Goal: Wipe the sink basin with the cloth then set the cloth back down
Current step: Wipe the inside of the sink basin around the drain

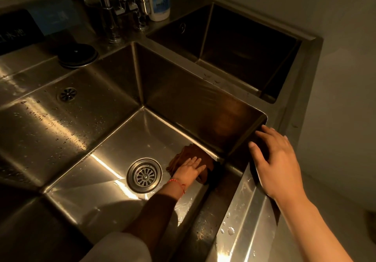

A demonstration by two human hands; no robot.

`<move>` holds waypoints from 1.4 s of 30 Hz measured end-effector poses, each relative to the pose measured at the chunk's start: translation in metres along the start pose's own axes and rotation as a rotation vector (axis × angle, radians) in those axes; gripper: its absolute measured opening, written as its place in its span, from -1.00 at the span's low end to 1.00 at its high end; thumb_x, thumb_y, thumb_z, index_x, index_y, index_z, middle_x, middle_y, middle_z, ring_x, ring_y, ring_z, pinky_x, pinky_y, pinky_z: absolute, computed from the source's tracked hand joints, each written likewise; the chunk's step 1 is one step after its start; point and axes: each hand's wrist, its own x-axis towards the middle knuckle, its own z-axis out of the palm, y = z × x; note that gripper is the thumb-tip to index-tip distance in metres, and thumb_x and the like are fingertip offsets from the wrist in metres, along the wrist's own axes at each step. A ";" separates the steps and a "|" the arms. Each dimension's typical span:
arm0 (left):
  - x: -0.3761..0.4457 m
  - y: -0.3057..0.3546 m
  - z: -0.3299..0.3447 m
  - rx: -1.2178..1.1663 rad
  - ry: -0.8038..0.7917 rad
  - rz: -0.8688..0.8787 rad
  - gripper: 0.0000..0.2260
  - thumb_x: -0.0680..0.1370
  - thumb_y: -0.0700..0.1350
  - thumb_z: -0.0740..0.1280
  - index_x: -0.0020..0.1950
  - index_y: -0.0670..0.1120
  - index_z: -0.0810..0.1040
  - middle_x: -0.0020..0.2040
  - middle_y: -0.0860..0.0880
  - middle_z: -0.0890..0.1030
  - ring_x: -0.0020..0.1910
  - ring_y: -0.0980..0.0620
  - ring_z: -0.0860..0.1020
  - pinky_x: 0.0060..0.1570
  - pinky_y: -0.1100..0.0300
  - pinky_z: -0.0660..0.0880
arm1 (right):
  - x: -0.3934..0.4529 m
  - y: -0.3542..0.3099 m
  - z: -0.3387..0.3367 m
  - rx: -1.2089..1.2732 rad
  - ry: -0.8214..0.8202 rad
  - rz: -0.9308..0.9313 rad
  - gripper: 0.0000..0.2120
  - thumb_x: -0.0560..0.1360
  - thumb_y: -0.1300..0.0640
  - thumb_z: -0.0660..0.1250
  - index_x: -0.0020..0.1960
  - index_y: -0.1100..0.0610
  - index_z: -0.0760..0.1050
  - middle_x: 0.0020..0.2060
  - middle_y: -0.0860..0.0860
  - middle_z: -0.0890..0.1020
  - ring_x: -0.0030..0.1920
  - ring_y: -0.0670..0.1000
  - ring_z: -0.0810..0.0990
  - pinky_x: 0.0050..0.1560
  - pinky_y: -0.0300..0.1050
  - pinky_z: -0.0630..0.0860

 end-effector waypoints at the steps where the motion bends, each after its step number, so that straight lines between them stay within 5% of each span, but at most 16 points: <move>1: 0.001 0.000 -0.001 -0.008 0.004 -0.002 -0.45 0.62 -0.36 0.02 0.58 -0.04 0.00 0.59 -0.13 -0.05 0.58 -0.10 -0.07 0.55 0.08 -0.10 | 0.000 0.000 0.000 0.002 0.001 -0.001 -0.62 0.56 0.01 0.17 0.33 0.10 0.40 0.38 0.04 0.39 0.43 0.00 0.24 0.48 0.00 0.03; 18: -0.022 -0.001 0.027 0.045 0.010 -0.025 -0.30 0.55 -0.42 0.11 0.58 -0.09 -0.15 0.59 -0.13 -0.10 0.58 -0.07 -0.08 0.54 0.11 -0.10 | 0.000 0.000 -0.001 -0.002 -0.005 -0.004 -0.63 0.55 0.03 0.18 0.32 0.12 0.41 0.37 0.06 0.40 0.43 0.03 0.25 0.47 0.00 0.03; 42: -0.084 0.017 0.052 -0.054 -0.083 -0.107 -0.42 0.60 -0.38 -0.02 0.58 -0.12 -0.12 0.59 -0.12 -0.13 0.58 -0.06 -0.13 0.55 0.09 -0.16 | 0.000 -0.004 -0.005 -0.024 -0.037 -0.011 -0.64 0.56 0.04 0.18 0.31 0.15 0.42 0.38 0.10 0.38 0.41 0.07 0.27 0.48 -0.01 -0.02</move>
